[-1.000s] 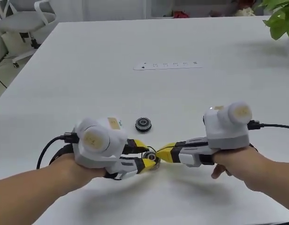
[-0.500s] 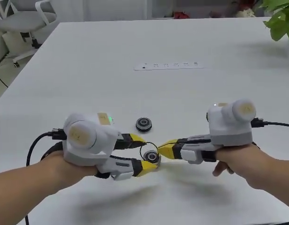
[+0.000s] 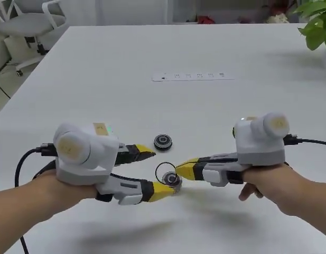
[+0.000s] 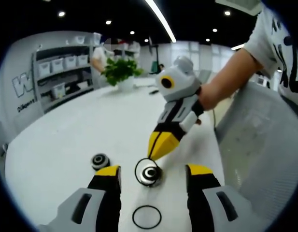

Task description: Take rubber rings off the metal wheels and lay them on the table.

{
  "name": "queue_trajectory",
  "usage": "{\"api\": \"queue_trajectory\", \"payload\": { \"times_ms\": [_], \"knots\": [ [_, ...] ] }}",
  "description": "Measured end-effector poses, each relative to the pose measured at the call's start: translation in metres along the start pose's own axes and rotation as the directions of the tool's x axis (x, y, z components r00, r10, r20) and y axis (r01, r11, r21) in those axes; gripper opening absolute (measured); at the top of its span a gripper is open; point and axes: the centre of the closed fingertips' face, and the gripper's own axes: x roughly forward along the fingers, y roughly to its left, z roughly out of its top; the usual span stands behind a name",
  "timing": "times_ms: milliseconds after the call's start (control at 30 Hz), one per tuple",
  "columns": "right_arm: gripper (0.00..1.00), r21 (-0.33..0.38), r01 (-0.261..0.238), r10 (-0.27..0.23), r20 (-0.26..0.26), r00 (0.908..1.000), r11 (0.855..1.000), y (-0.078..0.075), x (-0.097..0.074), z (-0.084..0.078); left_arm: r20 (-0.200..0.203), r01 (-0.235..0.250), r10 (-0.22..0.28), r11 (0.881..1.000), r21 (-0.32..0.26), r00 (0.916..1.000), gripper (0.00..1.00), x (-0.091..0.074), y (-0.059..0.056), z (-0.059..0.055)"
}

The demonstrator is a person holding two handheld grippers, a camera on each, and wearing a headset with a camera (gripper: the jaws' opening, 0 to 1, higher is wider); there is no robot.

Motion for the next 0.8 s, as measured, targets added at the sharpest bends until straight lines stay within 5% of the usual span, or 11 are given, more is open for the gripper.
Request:
{"api": "queue_trajectory", "payload": {
  "times_ms": [800],
  "knots": [
    [0.00, 0.012, -0.061, 0.061, -0.006, 0.9981, 0.998, 0.020, 0.014, 0.008, 0.016, 0.000, 0.000, 1.000, -0.014, 0.9999, 0.78, -0.028, -0.004, -0.005]
  ]
}}
